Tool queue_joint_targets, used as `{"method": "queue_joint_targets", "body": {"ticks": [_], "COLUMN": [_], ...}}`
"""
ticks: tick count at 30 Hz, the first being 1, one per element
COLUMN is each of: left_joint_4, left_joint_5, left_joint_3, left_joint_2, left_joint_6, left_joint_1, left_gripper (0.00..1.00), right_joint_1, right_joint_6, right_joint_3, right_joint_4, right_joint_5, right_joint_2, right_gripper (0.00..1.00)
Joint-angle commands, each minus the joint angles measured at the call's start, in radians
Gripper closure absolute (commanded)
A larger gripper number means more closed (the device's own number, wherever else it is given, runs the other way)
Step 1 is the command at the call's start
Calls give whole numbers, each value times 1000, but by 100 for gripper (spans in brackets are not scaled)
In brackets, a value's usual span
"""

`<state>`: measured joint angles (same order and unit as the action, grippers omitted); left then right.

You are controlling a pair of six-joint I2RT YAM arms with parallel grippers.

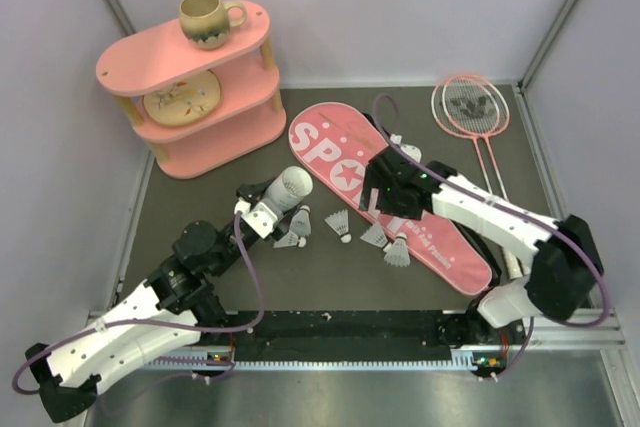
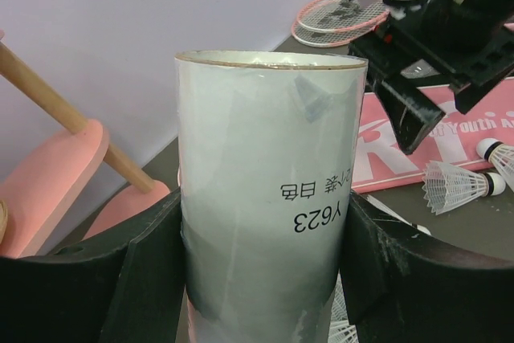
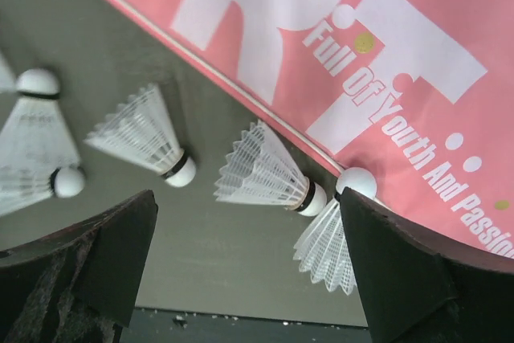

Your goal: Pack up the badminton gear

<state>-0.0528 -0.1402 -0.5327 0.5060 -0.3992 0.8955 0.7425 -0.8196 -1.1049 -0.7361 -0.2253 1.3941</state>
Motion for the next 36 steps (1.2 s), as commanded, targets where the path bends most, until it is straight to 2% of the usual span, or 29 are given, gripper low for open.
{"method": "queue_joint_targets", "body": {"ticks": [1,3,10,13,14,15,22,23,25,26,30,36], "left_joint_4": [-79,-81,-76,-79,-79,-78,-81,-76,-73,-78,-79,-79], "left_joint_5": [-13,-9,-4,-12,-7,-1,1,5,7,2,2,1], "left_joint_3": [-7,-6,-7,-6,-7,-9,-4,-7,-9,-6,-6,-3], "left_joint_2": [-17,-20,-30,-29,-27,-27,-24,-24,-23,-24,-18,-15], "left_joint_6": [-10,-6,-4,-9,-7,-7,-7,-9,-7,-7,-10,-10], "left_joint_1": [3,2,2,2,3,2,2,2,2,2,2,2], "left_gripper": [78,78,78,78,78,78,78,78,78,78,78,78], "right_joint_1": [8,18,78,87,90,92,112,112,112,112,112,107], "right_joint_6": [-141,-165,-219,-245,-259,-263,-285,-285,-286,-288,-280,-216], "right_joint_3": [-84,-107,-177,-181,-181,-181,-179,-179,-184,-185,-193,-226], "right_joint_4": [-112,-121,-180,-190,-195,-194,-203,-200,-203,-203,-204,-203], "right_joint_5": [-83,-92,-166,-170,-174,-175,-174,-172,-175,-175,-186,-209], "right_joint_2": [129,178,316,333,341,344,375,376,367,359,307,172], "right_gripper": [8,14,21,33,42,46,57,64,71,78,98,100]}}
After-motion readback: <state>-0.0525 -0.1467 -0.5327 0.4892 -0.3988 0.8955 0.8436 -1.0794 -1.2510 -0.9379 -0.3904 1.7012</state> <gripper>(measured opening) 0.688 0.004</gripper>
